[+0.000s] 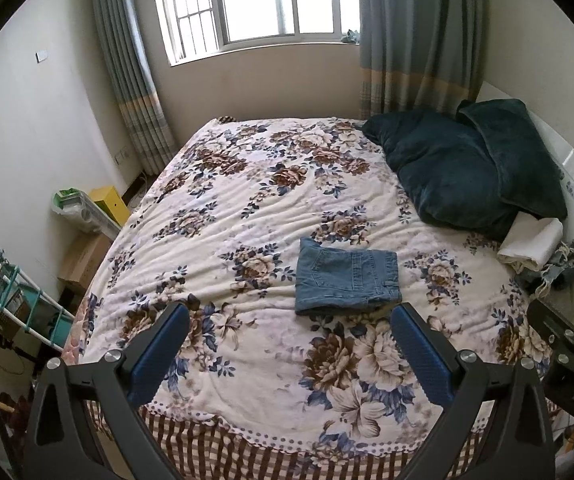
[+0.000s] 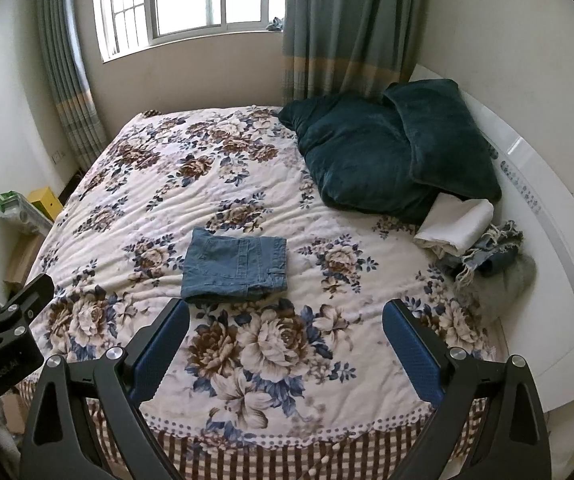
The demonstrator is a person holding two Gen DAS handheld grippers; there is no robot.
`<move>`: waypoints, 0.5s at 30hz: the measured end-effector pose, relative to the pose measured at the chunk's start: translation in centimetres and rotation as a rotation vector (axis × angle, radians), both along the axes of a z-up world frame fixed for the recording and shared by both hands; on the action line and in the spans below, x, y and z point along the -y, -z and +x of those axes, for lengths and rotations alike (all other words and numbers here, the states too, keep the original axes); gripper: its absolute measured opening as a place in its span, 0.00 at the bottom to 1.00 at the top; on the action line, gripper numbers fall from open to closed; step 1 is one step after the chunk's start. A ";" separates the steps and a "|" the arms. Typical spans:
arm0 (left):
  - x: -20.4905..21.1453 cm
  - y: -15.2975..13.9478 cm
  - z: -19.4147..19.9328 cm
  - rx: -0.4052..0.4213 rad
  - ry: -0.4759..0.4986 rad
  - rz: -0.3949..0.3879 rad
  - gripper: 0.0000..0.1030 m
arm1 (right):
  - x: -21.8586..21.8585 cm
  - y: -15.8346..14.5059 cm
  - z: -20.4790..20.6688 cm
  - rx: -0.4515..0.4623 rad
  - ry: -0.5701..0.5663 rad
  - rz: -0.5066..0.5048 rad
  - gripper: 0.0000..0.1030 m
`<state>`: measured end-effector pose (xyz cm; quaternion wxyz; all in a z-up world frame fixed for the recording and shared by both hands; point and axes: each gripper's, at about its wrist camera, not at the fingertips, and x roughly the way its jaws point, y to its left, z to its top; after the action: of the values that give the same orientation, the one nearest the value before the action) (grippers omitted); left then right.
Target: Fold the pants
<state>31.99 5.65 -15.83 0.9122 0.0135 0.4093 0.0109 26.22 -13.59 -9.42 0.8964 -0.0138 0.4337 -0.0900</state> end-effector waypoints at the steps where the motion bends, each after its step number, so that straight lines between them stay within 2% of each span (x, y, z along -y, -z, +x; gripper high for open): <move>1: 0.0 0.0 0.0 -0.001 0.002 -0.002 1.00 | 0.1 -0.1 0.0 0.000 -0.002 0.002 0.96; 15: -0.1 -0.7 -0.1 0.036 0.011 0.011 1.00 | -0.5 0.4 -1.2 0.018 -0.010 0.023 0.97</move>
<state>31.93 5.72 -15.11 0.9195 0.0207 0.3925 0.0085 25.05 -13.11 -9.80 0.9009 -0.0049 0.4264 -0.0808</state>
